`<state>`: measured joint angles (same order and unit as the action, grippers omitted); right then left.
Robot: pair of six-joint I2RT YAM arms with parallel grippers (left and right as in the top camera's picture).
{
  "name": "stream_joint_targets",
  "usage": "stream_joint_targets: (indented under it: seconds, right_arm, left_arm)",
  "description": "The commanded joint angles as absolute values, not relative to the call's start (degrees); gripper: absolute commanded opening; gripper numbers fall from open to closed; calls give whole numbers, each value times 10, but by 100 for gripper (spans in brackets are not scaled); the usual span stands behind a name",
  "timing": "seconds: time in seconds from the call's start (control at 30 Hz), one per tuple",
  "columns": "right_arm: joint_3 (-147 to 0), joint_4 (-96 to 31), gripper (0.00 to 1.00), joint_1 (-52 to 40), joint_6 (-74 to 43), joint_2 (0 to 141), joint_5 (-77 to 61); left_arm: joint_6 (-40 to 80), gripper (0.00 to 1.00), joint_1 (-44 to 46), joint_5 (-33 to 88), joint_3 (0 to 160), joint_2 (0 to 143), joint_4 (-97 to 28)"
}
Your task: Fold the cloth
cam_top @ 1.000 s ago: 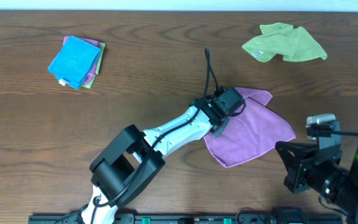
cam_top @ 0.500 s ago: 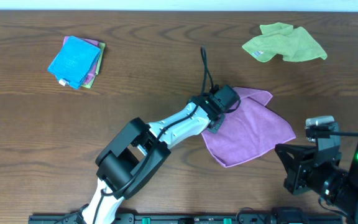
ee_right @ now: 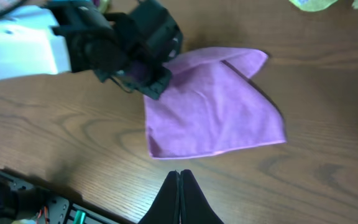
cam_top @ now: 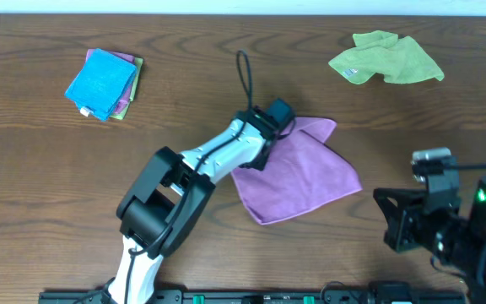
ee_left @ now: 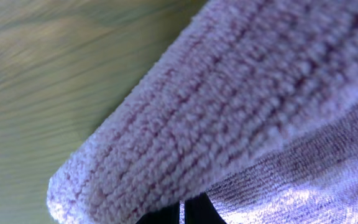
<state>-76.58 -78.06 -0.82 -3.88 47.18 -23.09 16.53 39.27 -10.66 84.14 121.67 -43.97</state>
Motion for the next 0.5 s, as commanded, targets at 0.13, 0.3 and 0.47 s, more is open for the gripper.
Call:
stream_joint_targets:
  seconds: [0.13, 0.3, 0.47]
  right_arm:
    - [-676, -722, 1, -9, -77, 561, -250]
    - [-602, -647, 2, -31, -109, 643, -273]
    - [-563, -561, 2, -101, -151, 747, -255]
  left_arm:
    - [185, 6, 351, -115, 825, 1244, -469]
    - [185, 5, 322, -95, 825, 1244, -470]
    - [182, 6, 287, -58, 825, 1244, -469]
